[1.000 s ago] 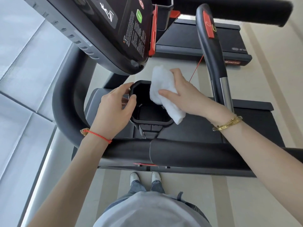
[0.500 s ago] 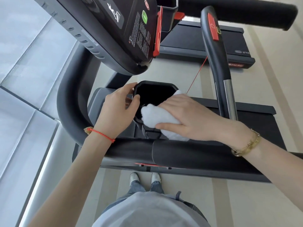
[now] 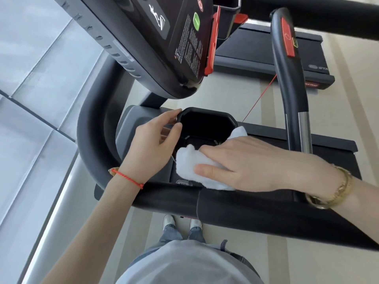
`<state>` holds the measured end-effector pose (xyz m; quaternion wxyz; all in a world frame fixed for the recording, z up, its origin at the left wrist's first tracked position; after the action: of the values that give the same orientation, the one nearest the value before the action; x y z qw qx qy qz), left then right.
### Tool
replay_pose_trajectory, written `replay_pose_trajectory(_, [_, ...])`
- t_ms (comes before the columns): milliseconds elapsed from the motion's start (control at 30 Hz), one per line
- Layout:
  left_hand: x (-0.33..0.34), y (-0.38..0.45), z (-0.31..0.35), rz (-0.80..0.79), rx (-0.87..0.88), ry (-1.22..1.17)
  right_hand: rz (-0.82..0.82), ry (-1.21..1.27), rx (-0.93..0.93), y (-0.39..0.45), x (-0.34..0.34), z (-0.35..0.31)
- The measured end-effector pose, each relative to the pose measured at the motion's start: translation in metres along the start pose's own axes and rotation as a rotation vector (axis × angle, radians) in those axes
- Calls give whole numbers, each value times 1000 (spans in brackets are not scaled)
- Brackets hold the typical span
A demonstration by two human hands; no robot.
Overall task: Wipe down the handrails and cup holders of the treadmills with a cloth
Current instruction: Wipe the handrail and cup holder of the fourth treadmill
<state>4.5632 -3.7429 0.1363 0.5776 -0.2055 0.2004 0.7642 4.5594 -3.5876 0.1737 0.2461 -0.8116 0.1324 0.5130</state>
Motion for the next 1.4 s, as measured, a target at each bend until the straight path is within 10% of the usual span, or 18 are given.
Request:
replay_pose_trajectory(300, [0, 2, -1, -7, -44, -86, -65, 72, 20, 35, 12, 7])
replay_pose_trajectory(767, [0, -4, 6, 4, -18, 8, 198, -207, -441, -1, 0, 24])
replay_pose_trajectory(1400, [0, -2, 11, 11, 7, 13, 217, -198, 45, 28, 11, 1])
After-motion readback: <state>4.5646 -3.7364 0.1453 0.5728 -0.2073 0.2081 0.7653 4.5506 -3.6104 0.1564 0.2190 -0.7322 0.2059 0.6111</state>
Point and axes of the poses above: each hand's wrist, its own y-axis towards the middle knuckle, its own x-axis out of the palm, z = x × y, the point moved 7 cm from there along y, towards the middle knuckle, and after that the axes turned 3 degrees about z, right-handed, at the moved point
